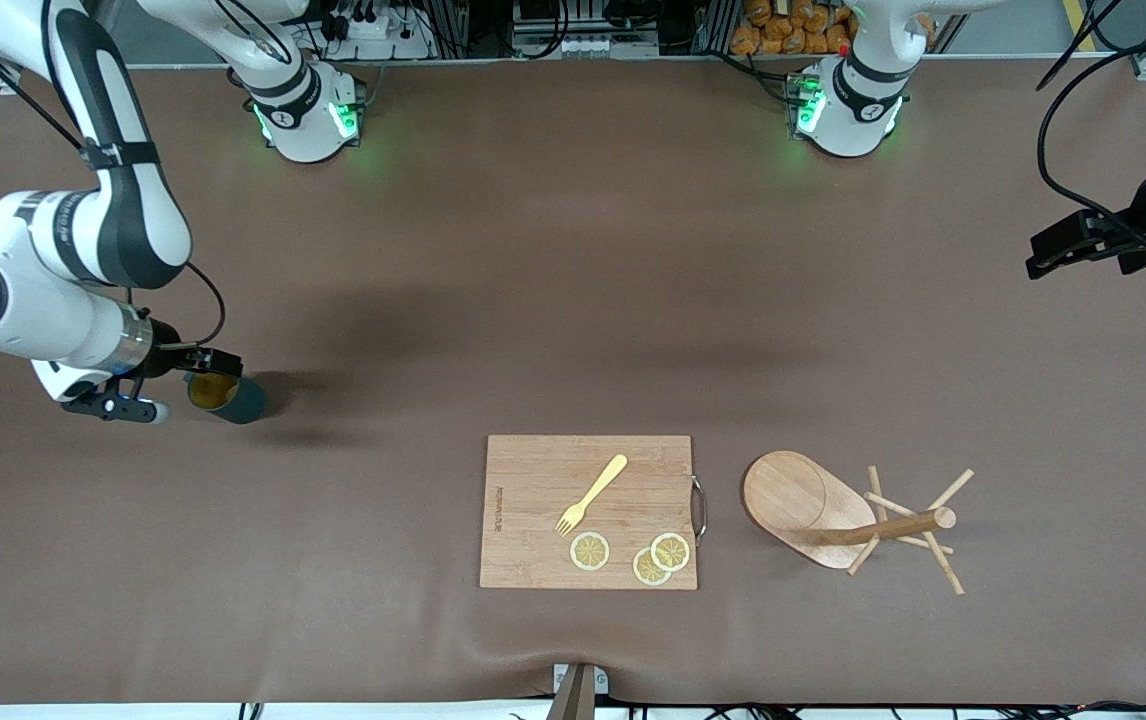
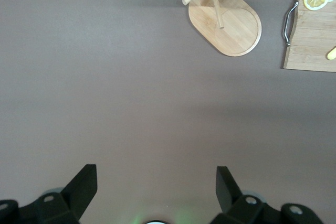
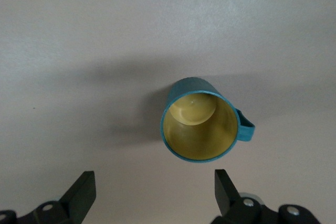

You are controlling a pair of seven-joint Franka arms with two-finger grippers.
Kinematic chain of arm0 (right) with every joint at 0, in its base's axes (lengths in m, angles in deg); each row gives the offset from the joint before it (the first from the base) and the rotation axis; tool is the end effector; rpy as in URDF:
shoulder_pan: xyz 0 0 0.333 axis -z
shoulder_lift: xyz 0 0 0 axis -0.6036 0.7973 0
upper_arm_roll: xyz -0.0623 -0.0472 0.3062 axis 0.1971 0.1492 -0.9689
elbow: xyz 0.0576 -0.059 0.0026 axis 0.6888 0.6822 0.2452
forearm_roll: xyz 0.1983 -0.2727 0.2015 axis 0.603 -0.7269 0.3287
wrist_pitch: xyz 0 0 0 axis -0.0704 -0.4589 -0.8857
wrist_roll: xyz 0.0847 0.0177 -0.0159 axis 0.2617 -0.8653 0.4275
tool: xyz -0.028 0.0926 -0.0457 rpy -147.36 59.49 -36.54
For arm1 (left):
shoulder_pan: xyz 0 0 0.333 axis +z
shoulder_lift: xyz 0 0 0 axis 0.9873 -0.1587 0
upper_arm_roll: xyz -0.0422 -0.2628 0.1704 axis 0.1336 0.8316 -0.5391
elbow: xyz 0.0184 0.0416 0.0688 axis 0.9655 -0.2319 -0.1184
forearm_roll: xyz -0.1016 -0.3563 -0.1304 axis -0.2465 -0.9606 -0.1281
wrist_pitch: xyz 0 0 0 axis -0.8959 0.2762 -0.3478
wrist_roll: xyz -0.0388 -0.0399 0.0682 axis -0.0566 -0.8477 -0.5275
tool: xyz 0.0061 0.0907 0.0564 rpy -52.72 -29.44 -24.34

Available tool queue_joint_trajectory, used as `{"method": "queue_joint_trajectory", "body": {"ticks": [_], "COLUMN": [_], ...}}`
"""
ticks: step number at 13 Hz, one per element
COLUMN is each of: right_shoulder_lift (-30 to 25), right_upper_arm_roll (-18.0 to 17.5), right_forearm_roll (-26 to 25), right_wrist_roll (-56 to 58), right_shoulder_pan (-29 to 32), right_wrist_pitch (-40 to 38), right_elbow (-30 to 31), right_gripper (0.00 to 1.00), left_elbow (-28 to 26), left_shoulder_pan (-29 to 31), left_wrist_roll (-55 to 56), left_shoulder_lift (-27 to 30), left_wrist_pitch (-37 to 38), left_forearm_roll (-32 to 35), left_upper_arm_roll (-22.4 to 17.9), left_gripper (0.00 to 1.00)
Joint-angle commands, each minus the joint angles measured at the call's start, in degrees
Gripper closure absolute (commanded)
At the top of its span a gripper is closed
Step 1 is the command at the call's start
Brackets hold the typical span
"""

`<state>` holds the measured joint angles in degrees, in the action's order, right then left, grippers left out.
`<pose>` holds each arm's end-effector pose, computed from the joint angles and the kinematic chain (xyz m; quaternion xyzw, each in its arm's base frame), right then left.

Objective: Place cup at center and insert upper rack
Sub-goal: 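Lower the open right gripper over the teal mug's rim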

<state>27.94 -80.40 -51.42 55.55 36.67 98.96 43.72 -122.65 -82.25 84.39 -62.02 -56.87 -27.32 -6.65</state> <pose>0.5748 -0.0147 0.3221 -0.9941 0.0772 0.0741 0.0161 0.5672 -0.0271 0.6314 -0.9992 -0.0242 0.0325 0.0019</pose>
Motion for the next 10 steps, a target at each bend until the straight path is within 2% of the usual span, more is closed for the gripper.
{"method": "queue_joint_trajectory", "body": {"ticks": [1, 10], "right_shoulder_lift": [2.81, 7.56], "right_upper_arm_roll": [0.13, 0.13], "right_forearm_roll": [0.48, 0.48], "right_wrist_roll": [-0.98, -0.98], "right_shoulder_pan": [-0.25, 0.02], "right_wrist_pitch": [3.5, 8.17], "right_elbow": [0.6, 0.16], "right_gripper": [0.0, 0.0], "left_elbow": [0.62, 0.62], "left_shoulder_pan": [0.32, 0.14], "left_wrist_roll": [-0.56, -0.38], "left_shoulder_lift": [0.34, 0.25], "left_wrist_pitch": [0.9, 0.9], "left_forearm_roll": [0.37, 0.37], "left_upper_arm_roll": [0.33, 0.41], "left_gripper": [0.0, 0.0]}}
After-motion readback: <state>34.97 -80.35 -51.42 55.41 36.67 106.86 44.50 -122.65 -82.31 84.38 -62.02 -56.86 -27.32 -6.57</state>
